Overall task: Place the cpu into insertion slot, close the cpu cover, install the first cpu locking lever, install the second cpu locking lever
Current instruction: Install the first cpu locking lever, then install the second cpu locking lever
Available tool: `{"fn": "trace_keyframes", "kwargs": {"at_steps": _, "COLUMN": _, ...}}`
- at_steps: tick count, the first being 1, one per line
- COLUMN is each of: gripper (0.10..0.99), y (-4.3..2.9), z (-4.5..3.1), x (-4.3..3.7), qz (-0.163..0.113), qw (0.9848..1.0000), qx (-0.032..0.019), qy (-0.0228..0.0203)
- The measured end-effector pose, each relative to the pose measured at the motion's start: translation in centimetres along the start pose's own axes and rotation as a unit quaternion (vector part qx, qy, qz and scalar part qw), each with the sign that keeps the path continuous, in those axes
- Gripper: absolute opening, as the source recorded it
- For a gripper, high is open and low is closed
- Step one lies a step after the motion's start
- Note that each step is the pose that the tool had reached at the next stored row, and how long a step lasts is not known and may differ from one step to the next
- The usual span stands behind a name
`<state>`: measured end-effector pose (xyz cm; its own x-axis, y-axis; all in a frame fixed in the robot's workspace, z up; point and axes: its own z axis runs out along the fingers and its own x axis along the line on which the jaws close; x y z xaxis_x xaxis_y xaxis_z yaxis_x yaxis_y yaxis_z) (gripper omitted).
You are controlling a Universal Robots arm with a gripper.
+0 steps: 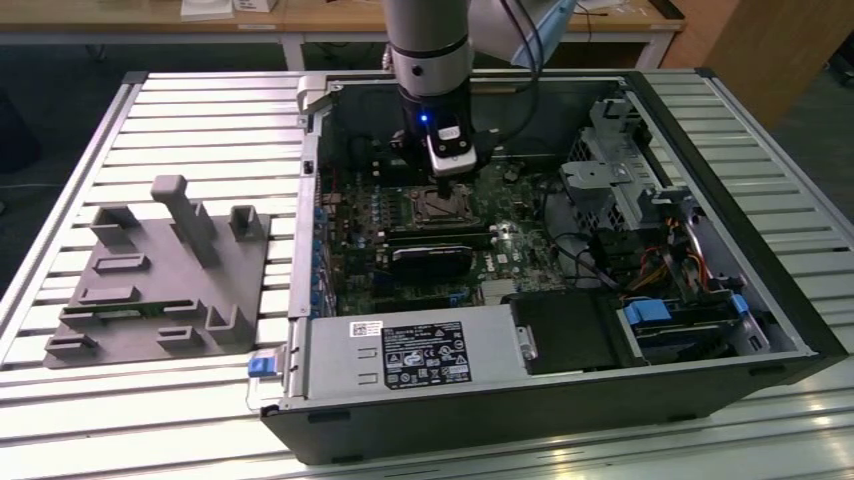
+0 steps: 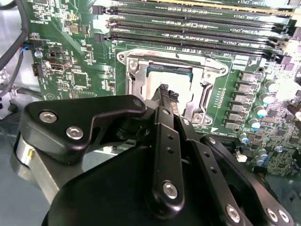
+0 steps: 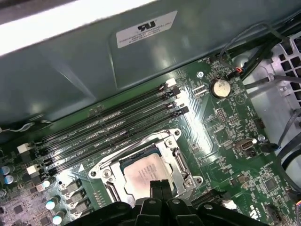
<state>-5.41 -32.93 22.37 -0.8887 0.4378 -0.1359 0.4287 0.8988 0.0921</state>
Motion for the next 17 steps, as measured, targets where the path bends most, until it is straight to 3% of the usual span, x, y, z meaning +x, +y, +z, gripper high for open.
{"fn": "trace_keyframes", "kwargs": {"at_steps": 17, "gripper": 0.106, "y": -0.47, "z": -0.28, "x": -0.27, "qz": 0.000, "qw": 1.0000, "qx": 0.0001, "qy": 0.0000}}
